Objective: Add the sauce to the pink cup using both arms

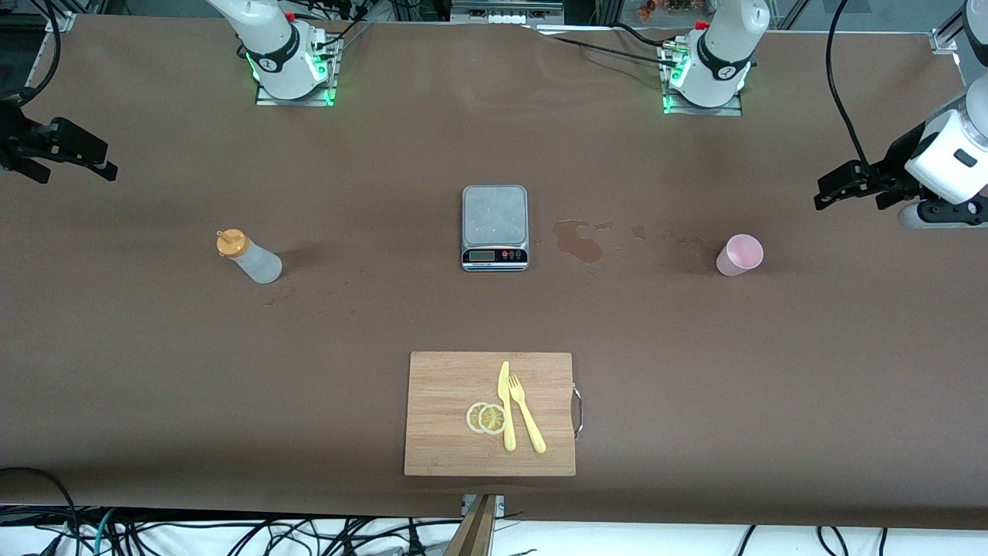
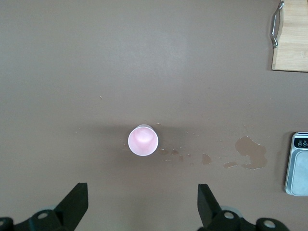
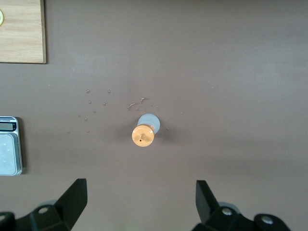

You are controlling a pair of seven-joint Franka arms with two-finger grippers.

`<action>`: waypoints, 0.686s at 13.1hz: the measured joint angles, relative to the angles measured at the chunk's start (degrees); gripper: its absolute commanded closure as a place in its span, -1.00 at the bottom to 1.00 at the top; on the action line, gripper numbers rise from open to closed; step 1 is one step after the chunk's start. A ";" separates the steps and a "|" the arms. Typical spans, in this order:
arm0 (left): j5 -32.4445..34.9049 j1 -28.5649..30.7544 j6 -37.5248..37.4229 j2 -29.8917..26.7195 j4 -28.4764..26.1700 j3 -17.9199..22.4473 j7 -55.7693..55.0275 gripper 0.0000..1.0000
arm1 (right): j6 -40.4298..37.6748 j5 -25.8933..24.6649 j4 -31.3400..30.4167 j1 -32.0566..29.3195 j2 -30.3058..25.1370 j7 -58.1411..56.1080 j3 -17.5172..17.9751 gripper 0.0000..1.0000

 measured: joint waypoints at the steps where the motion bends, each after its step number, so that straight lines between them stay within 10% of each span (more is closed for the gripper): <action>1: 0.00 -0.01 -0.01 0.77 0.24 -0.15 0.00 -1.00 | 0.00 0.00 0.00 0.00 0.00 0.00 -0.01 -1.00; 9: 0.00 0.75 -1.65 4.86 1.20 0.16 -0.46 -1.00 | -0.02 0.00 0.02 -0.02 -0.01 0.00 -0.11 -1.00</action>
